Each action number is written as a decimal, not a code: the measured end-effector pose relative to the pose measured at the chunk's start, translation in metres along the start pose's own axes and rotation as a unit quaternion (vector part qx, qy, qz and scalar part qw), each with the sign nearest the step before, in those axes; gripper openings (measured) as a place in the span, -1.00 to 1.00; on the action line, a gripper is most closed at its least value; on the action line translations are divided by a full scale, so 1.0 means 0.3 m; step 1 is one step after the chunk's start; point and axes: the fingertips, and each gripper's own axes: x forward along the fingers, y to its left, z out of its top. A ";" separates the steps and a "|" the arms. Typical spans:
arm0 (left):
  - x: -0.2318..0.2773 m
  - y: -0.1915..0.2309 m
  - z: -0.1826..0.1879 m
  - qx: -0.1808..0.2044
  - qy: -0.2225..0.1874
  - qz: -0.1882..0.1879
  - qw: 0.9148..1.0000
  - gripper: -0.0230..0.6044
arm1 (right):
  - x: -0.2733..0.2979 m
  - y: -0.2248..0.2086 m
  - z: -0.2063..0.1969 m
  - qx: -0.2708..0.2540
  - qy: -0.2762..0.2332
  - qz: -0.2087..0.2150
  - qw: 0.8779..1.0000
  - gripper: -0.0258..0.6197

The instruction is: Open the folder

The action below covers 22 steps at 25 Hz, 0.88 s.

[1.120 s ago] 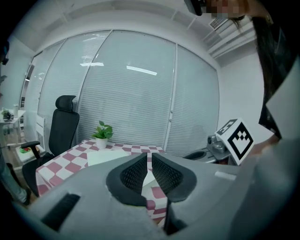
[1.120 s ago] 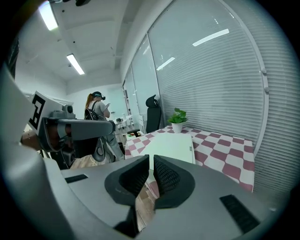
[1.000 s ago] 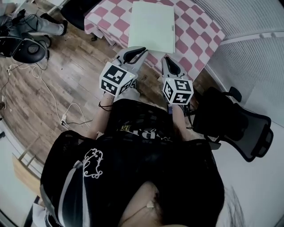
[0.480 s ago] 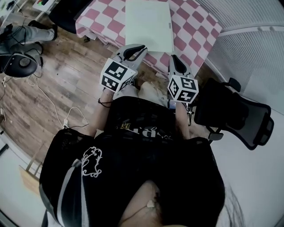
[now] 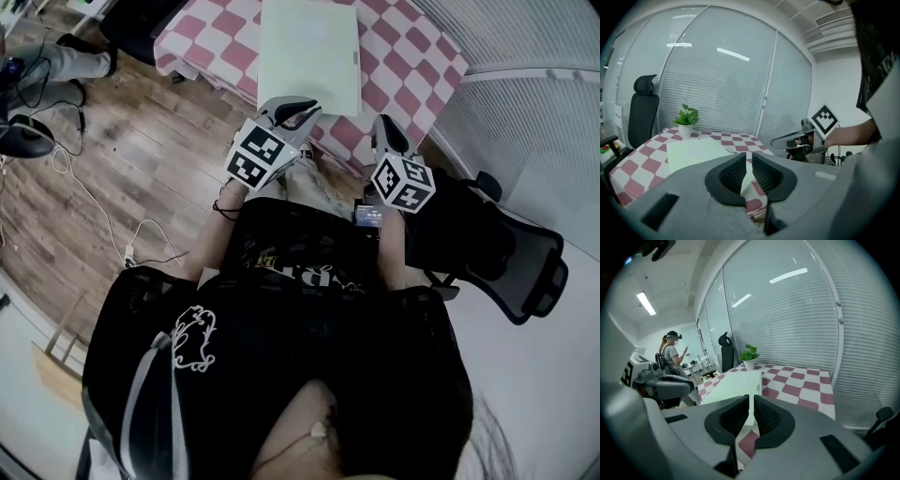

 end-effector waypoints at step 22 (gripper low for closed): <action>0.426 -0.034 -0.307 0.301 0.258 -0.017 0.918 0.11 | 0.280 -0.129 -0.196 0.106 0.119 0.129 0.979 -0.81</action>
